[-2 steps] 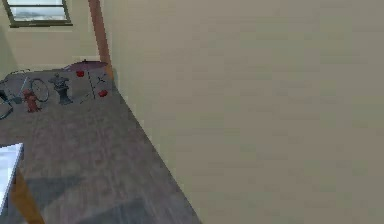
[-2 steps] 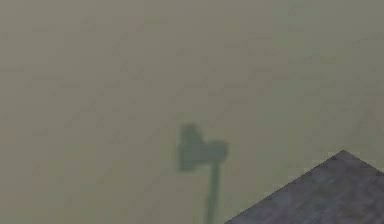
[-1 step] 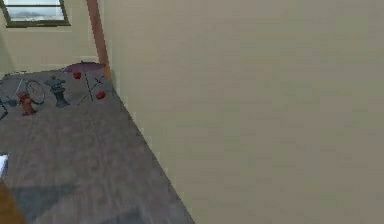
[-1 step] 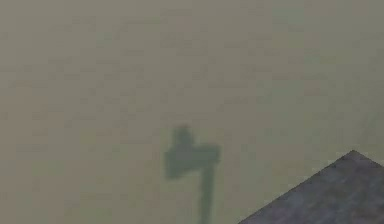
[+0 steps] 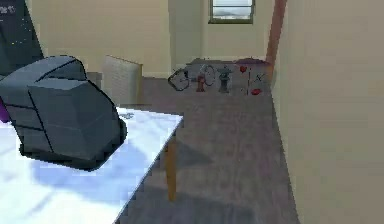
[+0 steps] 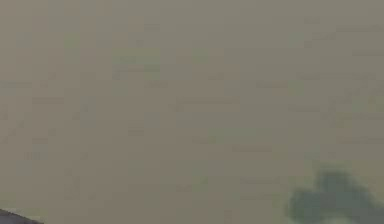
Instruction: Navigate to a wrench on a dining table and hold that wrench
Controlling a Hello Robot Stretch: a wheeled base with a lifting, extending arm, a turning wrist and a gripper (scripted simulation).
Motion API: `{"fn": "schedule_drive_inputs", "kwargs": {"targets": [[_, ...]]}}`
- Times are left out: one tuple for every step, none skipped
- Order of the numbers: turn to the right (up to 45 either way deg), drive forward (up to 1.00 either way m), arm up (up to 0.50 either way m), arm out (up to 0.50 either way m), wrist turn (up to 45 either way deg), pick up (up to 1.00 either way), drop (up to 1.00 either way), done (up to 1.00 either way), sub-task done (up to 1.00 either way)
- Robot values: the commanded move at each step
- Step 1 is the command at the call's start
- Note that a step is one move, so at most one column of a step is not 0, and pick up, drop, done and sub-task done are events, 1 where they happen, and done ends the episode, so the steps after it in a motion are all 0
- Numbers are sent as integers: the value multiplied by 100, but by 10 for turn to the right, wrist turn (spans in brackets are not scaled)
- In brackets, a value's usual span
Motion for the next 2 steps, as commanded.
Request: {"fn": "schedule_drive_inputs", "kwargs": {"targets": [[-450,0,0,0,0,0,0,0,0],[-450,0,0,0,0,0,0,0,0]]}}
